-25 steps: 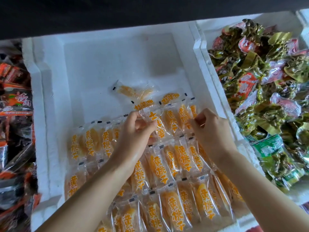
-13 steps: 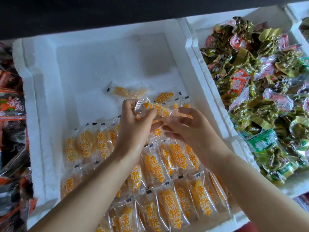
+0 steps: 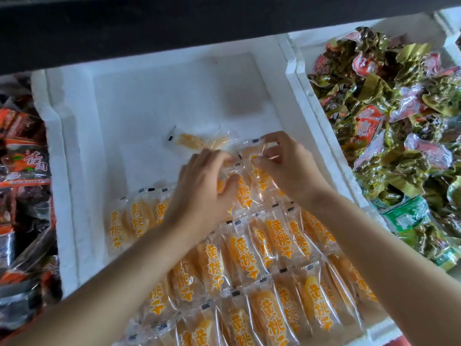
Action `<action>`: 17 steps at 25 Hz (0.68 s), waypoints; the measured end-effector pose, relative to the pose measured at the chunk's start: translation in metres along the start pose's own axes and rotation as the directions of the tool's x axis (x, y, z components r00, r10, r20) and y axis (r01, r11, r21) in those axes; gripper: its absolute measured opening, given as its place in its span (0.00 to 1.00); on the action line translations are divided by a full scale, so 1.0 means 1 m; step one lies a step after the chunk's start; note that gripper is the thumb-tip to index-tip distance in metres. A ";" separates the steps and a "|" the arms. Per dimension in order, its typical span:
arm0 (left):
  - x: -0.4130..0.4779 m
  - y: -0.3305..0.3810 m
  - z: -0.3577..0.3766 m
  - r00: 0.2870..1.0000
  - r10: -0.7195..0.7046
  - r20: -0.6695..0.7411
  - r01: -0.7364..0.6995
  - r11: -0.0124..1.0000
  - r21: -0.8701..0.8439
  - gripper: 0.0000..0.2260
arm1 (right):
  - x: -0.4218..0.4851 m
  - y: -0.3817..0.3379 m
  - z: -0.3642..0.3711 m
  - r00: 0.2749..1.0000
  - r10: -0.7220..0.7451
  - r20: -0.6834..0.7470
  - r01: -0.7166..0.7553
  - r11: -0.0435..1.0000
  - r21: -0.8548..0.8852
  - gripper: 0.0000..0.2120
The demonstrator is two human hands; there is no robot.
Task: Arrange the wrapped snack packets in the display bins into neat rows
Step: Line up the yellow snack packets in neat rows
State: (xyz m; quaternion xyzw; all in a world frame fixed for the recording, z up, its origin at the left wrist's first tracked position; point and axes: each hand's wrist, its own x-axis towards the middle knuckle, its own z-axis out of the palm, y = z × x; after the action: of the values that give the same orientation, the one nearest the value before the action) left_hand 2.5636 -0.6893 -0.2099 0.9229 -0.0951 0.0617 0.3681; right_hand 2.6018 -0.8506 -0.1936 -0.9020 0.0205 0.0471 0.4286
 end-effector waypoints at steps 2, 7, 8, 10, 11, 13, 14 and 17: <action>0.024 -0.027 -0.008 0.999 0.034 0.010 -0.034 0.996 0.088 0.12 | 0.007 0.001 0.007 0.985 -0.122 0.124 0.149 0.959 -0.241 0.17; 0.080 -0.088 -0.017 0.970 -0.032 0.242 -0.027 0.971 0.236 0.21 | 0.015 0.000 0.004 0.962 -0.248 0.114 0.268 0.773 -0.575 0.19; 0.085 -0.096 -0.017 0.959 -0.038 0.281 -0.028 0.973 0.228 0.22 | 0.024 -0.001 0.001 0.962 -0.268 0.047 0.255 0.828 -0.500 0.17; 0.091 -0.102 -0.017 0.954 -0.042 0.297 -0.013 0.983 0.181 0.21 | 0.050 0.002 -0.002 0.972 -0.230 0.051 0.229 0.871 -0.435 0.15; 0.094 -0.101 -0.018 0.958 -0.064 0.278 0.008 0.981 0.195 0.20 | 0.064 0.006 -0.003 0.977 -0.179 0.117 0.213 0.875 -0.435 0.16; 0.096 -0.097 -0.019 0.972 -0.116 0.204 0.051 0.953 0.299 0.20 | 0.083 0.011 -0.007 0.965 -0.048 0.259 0.161 0.886 -0.436 0.18; 0.097 -0.096 -0.020 0.977 -0.136 0.162 0.069 0.930 0.361 0.21 | 0.089 0.014 -0.008 0.953 0.007 0.302 0.132 0.889 -0.438 0.20; 0.096 -0.096 -0.020 0.989 -0.146 0.040 0.118 0.909 0.400 0.18 | 0.101 0.020 -0.006 0.956 0.029 0.291 0.106 0.894 -0.435 0.22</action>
State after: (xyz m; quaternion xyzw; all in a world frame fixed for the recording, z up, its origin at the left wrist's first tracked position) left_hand 2.6777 -0.6197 -0.2413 0.9841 -0.0306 0.0229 0.1735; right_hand 2.7015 -0.8674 -0.2162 -0.9595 -0.0719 0.1736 0.2097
